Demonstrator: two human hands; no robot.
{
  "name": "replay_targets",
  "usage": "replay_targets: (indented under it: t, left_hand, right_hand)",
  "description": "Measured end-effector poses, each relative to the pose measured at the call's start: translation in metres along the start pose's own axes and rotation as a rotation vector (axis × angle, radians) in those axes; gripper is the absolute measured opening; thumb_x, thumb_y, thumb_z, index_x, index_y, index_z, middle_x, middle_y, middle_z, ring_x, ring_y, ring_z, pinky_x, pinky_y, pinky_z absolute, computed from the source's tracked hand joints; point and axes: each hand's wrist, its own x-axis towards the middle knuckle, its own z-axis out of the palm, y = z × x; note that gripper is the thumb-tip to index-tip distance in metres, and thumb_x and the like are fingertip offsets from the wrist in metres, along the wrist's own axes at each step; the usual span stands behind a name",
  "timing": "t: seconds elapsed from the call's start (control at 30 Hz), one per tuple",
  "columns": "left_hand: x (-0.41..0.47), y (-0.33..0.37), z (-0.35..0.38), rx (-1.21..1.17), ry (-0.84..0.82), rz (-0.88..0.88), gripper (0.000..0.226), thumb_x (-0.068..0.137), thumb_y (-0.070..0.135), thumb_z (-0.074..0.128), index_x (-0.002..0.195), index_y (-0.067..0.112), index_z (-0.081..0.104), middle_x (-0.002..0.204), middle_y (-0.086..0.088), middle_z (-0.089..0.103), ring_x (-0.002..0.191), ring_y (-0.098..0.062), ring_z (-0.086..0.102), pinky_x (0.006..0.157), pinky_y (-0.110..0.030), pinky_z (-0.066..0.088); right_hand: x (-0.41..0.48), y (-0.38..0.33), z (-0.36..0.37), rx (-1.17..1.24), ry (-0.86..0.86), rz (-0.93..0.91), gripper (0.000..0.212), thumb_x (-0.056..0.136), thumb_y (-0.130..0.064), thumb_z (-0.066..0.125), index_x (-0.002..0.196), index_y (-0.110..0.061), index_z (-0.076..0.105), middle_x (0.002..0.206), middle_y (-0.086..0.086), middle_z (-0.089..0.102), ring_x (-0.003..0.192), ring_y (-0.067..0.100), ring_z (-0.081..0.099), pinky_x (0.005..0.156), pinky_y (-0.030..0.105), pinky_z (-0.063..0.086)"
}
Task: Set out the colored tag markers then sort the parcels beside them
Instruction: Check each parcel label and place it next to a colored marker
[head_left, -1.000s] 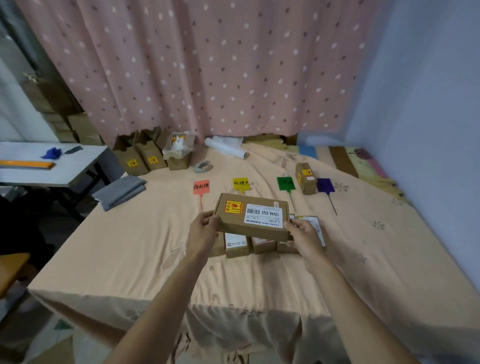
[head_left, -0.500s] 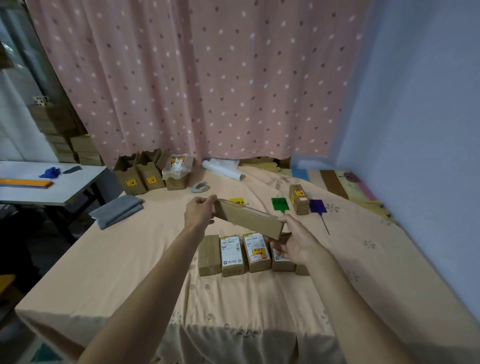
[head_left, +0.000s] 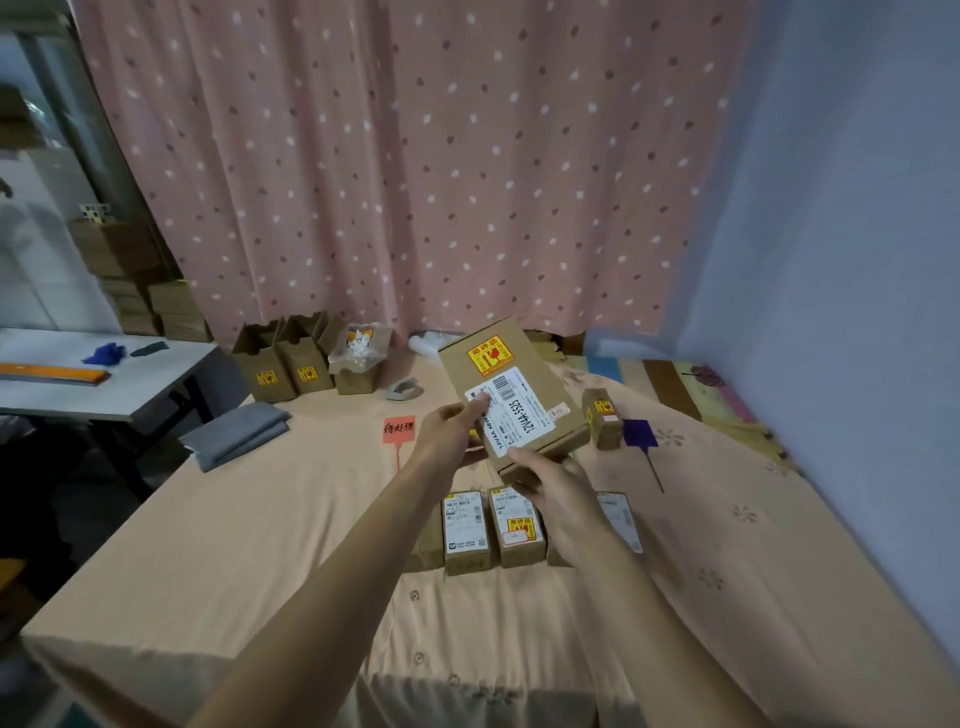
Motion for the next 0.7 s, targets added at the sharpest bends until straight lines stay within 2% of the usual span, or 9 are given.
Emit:
replay_targets:
  t: [0.13, 0.27, 0.33, 0.43, 0.53, 0.6, 0.7]
  left_hand:
    - [-0.005, 0.005, -0.005, 0.056, 0.075, 0.063, 0.040, 0.096, 0.037, 0.065, 0.128, 0.013, 0.061, 0.095, -0.004, 0.081, 0.084, -0.020, 0.079, 0.065, -0.030, 0.061]
    - [-0.011, 0.009, -0.012, 0.118, 0.092, 0.155, 0.045, 0.093, 0.041, 0.067, 0.133, 0.018, 0.062, 0.093, 0.002, 0.081, 0.083, -0.016, 0.079, 0.063, -0.027, 0.061]
    - [-0.012, 0.013, -0.014, 0.112, 0.078, 0.192, 0.044, 0.093, 0.041, 0.067, 0.133, 0.022, 0.063, 0.095, 0.003, 0.080, 0.086, -0.015, 0.078, 0.066, -0.029, 0.062]
    - [-0.014, 0.021, -0.017, 0.131, 0.065, 0.232, 0.036, 0.093, 0.042, 0.067, 0.127, 0.033, 0.066, 0.099, 0.006, 0.080, 0.092, -0.013, 0.077, 0.079, -0.036, 0.062]
    - [-0.019, 0.028, -0.019, 0.137, 0.105, 0.283, 0.021, 0.091, 0.040, 0.071, 0.111, 0.044, 0.069, 0.095, 0.010, 0.080, 0.089, -0.010, 0.076, 0.072, -0.028, 0.060]
    - [-0.022, 0.026, -0.017, 0.236, 0.148, 0.306, 0.029, 0.093, 0.037, 0.069, 0.122, 0.036, 0.067, 0.104, 0.005, 0.078, 0.093, -0.014, 0.074, 0.070, -0.027, 0.058]
    - [-0.027, 0.014, -0.011, 0.515, 0.103, 0.316, 0.044, 0.097, 0.038, 0.062, 0.139, 0.027, 0.055, 0.126, 0.000, 0.070, 0.106, -0.017, 0.069, 0.082, -0.035, 0.060]
  right_hand:
    - [-0.001, 0.001, -0.003, 0.286, 0.046, 0.090, 0.045, 0.091, -0.017, 0.071, 0.134, -0.011, 0.060, 0.126, 0.016, 0.071, 0.121, 0.033, 0.064, 0.112, 0.050, 0.046]
    - [-0.002, 0.001, -0.003, 0.364, 0.037, 0.119, 0.044, 0.088, -0.022, 0.073, 0.130, -0.012, 0.063, 0.125, 0.017, 0.071, 0.122, 0.034, 0.064, 0.112, 0.048, 0.046]
    - [-0.004, 0.001, 0.000, 0.354, 0.012, 0.107, 0.043, 0.086, -0.022, 0.074, 0.127, -0.012, 0.065, 0.122, 0.016, 0.073, 0.120, 0.031, 0.065, 0.108, 0.045, 0.049]
    - [-0.007, 0.001, 0.002, 0.296, -0.040, 0.085, 0.040, 0.079, -0.020, 0.077, 0.118, -0.013, 0.069, 0.119, 0.014, 0.075, 0.115, 0.029, 0.067, 0.098, 0.040, 0.054]
    - [-0.009, 0.004, 0.001, 0.233, -0.083, 0.071, 0.027, 0.089, -0.015, 0.072, 0.115, -0.014, 0.071, 0.120, 0.015, 0.074, 0.111, 0.027, 0.069, 0.092, 0.039, 0.056]
    - [-0.010, 0.005, 0.001, 0.177, -0.049, 0.039, 0.028, 0.091, -0.016, 0.071, 0.118, -0.014, 0.069, 0.117, 0.012, 0.076, 0.115, 0.030, 0.068, 0.095, 0.041, 0.056]
    - [-0.013, 0.006, 0.004, -0.037, 0.079, -0.078, 0.037, 0.089, -0.028, 0.075, 0.124, -0.021, 0.066, 0.118, 0.006, 0.075, 0.115, 0.031, 0.068, 0.104, 0.052, 0.052]
